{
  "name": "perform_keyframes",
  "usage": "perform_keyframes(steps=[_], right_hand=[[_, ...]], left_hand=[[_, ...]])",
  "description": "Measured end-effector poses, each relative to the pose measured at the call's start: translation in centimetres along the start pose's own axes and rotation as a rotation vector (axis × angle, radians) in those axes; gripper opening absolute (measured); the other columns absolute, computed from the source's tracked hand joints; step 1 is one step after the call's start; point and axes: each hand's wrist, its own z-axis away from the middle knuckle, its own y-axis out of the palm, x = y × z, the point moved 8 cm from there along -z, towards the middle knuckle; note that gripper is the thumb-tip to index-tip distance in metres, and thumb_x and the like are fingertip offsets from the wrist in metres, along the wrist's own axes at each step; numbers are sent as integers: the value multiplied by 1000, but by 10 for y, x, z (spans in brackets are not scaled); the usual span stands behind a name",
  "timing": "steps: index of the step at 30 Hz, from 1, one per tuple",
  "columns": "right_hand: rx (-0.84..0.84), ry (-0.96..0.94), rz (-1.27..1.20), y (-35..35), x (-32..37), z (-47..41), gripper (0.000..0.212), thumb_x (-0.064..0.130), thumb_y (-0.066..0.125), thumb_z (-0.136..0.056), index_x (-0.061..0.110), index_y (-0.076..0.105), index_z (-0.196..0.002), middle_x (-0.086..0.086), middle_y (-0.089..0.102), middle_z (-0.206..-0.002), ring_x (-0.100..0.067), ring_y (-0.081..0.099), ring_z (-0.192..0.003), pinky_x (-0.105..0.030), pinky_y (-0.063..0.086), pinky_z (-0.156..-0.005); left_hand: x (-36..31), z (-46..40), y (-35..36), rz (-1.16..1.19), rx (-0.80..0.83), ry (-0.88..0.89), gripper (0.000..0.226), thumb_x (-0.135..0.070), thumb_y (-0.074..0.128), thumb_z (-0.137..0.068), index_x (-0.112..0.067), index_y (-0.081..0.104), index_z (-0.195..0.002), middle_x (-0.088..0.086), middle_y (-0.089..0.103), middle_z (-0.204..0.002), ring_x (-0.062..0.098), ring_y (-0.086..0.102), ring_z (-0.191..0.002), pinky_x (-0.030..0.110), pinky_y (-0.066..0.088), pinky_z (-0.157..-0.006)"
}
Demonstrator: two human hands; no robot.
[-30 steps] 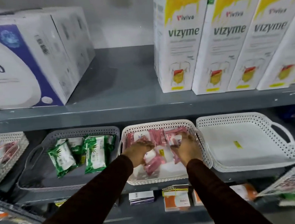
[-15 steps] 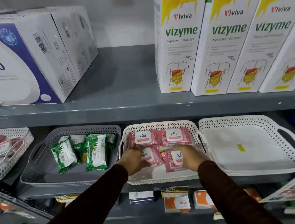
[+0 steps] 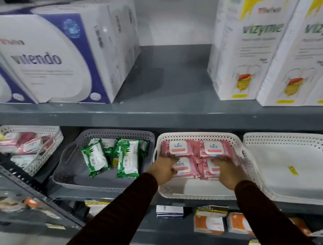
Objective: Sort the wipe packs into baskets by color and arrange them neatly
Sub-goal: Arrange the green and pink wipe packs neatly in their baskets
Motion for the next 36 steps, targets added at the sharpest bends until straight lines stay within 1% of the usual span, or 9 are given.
perform_keyframes(steps=[4, 9, 12, 18, 26, 28, 30, 33, 36], right_hand=[[-221, -3, -153, -9, 47, 20, 47, -2, 59, -88, 19, 61, -130, -9, 64, -132, -29, 61, -117, -43, 52, -99], [-317, -142, -442, 23, 176, 45, 29, 6, 61, -92, 14, 69, -118, -6, 76, -108, -12, 63, -72, -24, 50, -79], [-237, -184, -432, 59, 251, 37, 30, 20, 67, -91, 14, 66, -121, -11, 74, -112, -19, 68, -87, -29, 54, -81], [-111, 25, -69, 111, 321, -1, 88, 54, 67, -85, 8, 29, -148, -22, 43, -146, -42, 44, -132, -49, 45, -104], [-1, -91, 56, 130, 320, 6, 66, -5, 61, -84, 21, 42, -142, -14, 56, -134, -37, 52, -128, -55, 41, -109], [58, -139, -23, 134, 316, 11, 69, -18, 55, -80, 23, 52, -136, -12, 65, -115, -35, 61, -116, -46, 48, -101], [63, -193, -63, 132, 316, 10, 74, -27, 48, -77, 21, 58, -132, -15, 64, -130, -32, 62, -118, -37, 49, -97], [66, -270, -104, 130, 323, 1, 84, -32, 42, -75, 24, 61, -135, -11, 43, -156, -26, 46, -140, -30, 37, -116], [71, -287, -64, 139, 329, -5, 99, -34, 35, -73, 34, 52, -142, -7, 19, -166, -30, 11, -154, -47, 19, -125]], left_hand=[[59, 53, -68, 158, -432, -59, 39, -3, 55, -88, -27, 68, -117, 3, 76, -105, 6, 65, -75, 6, 48, -74], [201, 123, -123, 56, -454, -427, 35, 10, 59, -80, -8, 73, -106, 18, 72, -111, 30, 67, -103, 29, 47, -91], [242, 133, -144, -163, -338, -346, 28, 5, 52, -88, -5, 67, -110, 25, 51, -137, 39, 46, -129, 44, 35, -107], [245, 114, -140, -554, -37, -61, 81, 2, 48, -82, -43, 27, -146, 0, 7, -162, 34, 15, -143, 49, 21, -116], [270, 109, -124, -488, 220, -231, 46, -23, 64, -86, -18, 53, -130, 16, 51, -135, 32, 56, -116, 38, 50, -96], [279, 112, -118, -429, 221, -263, 53, -19, 62, -88, -16, 45, -138, 18, 50, -136, 33, 52, -120, 37, 47, -97], [285, 114, -115, -414, 166, -270, 57, -13, 52, -92, -17, 34, -146, 24, 42, -140, 39, 49, -120, 41, 48, -97], [290, 115, -114, -404, 45, -292, 55, -16, 48, -97, -19, 29, -149, 29, 37, -140, 44, 50, -117, 44, 48, -97], [295, 111, -111, -335, -36, -299, 55, -23, 54, -96, -22, 33, -147, 30, 34, -141, 45, 44, -120, 40, 44, -102]])
